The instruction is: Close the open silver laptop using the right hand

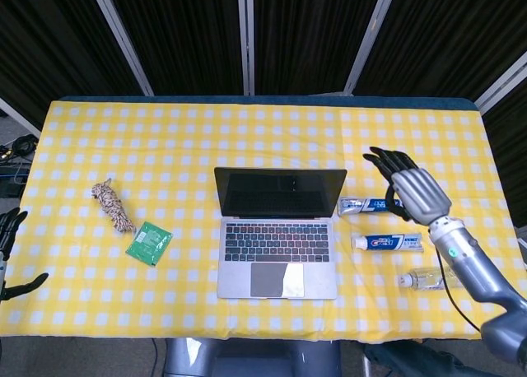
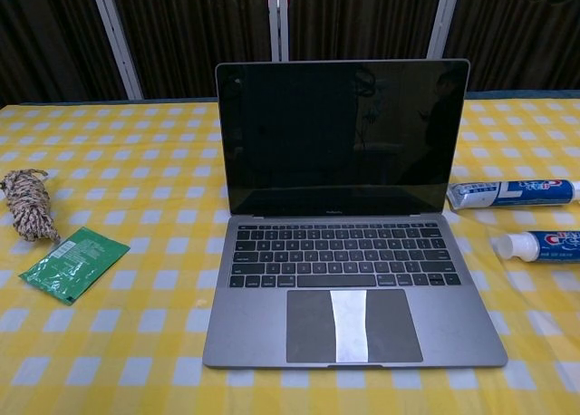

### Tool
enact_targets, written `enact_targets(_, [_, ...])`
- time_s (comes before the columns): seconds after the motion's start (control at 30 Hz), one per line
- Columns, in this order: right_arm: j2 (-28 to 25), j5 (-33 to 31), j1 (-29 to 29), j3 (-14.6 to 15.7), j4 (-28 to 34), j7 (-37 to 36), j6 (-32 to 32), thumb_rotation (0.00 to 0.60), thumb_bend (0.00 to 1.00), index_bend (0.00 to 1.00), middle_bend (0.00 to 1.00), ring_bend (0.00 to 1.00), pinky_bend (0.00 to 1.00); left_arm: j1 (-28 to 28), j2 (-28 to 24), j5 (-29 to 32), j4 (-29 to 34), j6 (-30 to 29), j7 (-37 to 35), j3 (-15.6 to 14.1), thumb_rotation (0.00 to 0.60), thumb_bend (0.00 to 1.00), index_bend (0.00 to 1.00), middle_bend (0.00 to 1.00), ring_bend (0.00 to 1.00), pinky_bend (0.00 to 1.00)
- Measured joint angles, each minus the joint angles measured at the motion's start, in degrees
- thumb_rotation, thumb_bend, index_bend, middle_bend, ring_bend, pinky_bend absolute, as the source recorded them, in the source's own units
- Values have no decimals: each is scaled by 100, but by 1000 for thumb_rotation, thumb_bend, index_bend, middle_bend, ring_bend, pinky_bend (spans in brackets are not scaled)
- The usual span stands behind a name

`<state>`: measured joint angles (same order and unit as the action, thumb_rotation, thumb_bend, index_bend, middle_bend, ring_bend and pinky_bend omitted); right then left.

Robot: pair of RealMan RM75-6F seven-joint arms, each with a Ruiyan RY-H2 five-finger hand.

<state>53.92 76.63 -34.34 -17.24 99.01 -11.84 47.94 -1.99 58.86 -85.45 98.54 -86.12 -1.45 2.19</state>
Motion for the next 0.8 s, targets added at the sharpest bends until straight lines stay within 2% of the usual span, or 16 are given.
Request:
enact_targets(0.13, [246,-516,-597,-187,-137,26,-604,600,1000,6,16,0,21,-49,14,120,-24,104,-14,35,600,0,0,0,0,0])
enact_targets(0.23, [430,-863,-906,-254,-196,192,-834,600,1000,12,35,0,86,-65,18,187,-39,143,-23,53,600,0,0,0,0,0])
enact_targets(0.33, [587,-1189,-1129,-279,-226,406,-942,600,1000,23,77,16,106,-78,20,248,-53,182,-32,67,600,0,0,0,0,0])
enact_targets(0.47, [751,-1612,-1342,-262,-250,676,-1045,600,1000,38,122,60,144,-88,12,317,-63,212,-70,89,600,0,0,0,0,0])
enact_targets(0.6, [877,-2023,-1568,-183,-276,968,-1142,600,1000,98,187,123,181,-93,-2,335,-76,226,-117,95,600,0,0,0,0,0])
enact_targets(0.8, [969,-2486,-1812,-43,-224,1323,-1150,600,1000,107,209,144,192,-98,-17,317,-79,237,-173,84,600,0,0,0,0,0])
